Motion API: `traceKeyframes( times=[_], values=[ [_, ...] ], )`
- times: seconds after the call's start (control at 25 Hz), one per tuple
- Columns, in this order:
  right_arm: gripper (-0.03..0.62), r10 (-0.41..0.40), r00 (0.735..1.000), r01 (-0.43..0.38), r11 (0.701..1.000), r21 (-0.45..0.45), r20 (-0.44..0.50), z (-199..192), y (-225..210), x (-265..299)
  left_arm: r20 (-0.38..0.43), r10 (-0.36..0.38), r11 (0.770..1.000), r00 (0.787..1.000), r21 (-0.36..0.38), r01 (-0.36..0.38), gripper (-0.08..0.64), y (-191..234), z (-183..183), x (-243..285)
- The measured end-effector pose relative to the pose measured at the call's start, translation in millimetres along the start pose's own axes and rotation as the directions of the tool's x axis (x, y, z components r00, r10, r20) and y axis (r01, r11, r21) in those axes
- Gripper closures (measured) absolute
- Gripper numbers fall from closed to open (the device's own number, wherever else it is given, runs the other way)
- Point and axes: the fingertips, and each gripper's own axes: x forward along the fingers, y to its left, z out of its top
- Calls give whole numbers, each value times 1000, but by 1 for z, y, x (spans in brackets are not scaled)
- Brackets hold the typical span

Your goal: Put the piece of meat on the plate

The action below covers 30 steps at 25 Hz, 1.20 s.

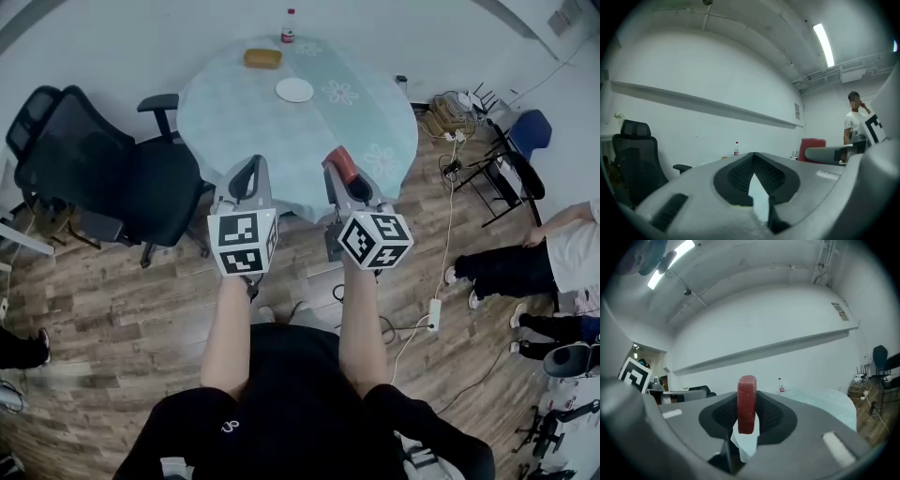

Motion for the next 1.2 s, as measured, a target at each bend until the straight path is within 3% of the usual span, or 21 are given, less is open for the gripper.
traceKeyframes(
  times=[0.64, 0.96, 1.2],
  values=[
    [489, -46, 999, 46, 999, -15, -6, -1, -17, 15, 3, -32, 999, 999, -44, 32, 566, 18, -6, 25],
    [489, -5, 1000, 5, 1000, -18, -18, -4, -36, 77, 11, 11, 999, 1000, -34, -10, 566, 49, -2, 75],
    [489, -1, 1000, 1, 1000, 22, -18, -6, -76, 140, -26, 21, 1000, 999, -16, -22, 566, 67, -15, 139]
  ],
)
